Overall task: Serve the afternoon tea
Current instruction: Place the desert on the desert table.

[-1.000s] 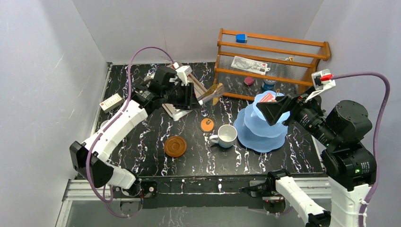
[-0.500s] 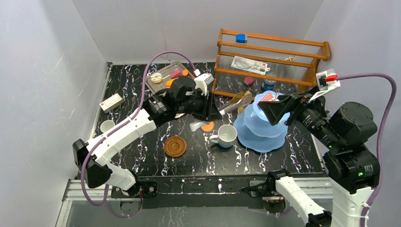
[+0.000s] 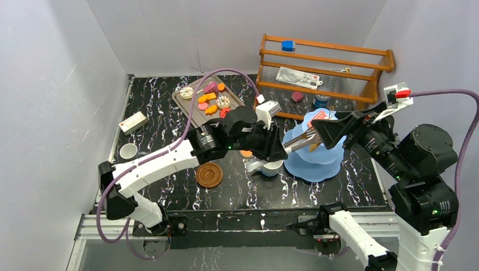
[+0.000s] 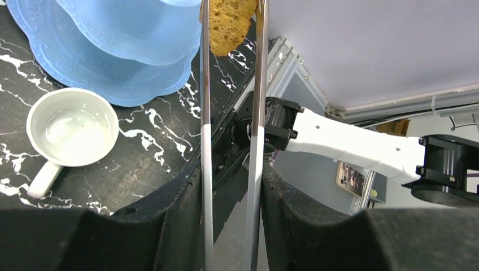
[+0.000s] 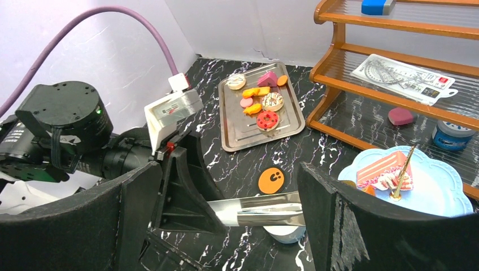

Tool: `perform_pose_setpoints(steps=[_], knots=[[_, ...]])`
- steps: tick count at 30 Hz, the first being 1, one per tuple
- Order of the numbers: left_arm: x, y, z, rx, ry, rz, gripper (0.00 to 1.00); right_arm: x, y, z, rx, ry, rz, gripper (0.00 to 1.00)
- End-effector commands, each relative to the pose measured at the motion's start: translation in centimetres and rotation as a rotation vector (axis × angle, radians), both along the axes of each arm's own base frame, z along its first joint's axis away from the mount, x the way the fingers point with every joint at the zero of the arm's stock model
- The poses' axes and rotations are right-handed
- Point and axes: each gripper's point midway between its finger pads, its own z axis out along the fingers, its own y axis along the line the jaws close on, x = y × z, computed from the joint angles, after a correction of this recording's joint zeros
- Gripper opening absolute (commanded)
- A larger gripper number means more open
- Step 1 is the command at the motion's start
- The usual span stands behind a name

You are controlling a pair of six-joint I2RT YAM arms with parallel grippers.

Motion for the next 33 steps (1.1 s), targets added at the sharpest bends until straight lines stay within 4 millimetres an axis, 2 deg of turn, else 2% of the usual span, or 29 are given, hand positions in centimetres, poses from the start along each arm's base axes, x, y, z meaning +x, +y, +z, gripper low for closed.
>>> perform_pose_setpoints(steps=[1, 9, 14, 33], knots=[[0.8, -2.4, 3.4, -0.106, -0.055, 0.004, 0.31, -0.4, -0.3, 2.2, 0.021, -0.075, -0.011, 0.99], [1.4, -5.5, 3.1, -0.111, -0.075, -0.035, 0.31, -0.8, -0.4, 2.6, 0.036, -0.095, -0.011, 0.99], [1.7, -6.9, 2.8, -0.111, -0.071, -0.045, 0.31, -0.9, -0.4, 2.6, 0.033, -0.1, -0.014, 0.99], [4.3, -8.9, 2.0, -0.084, -0.157, 0.0, 0.33, -0.6, -0.8, 1.9, 0.015, -0.094, -0.034, 0.99]])
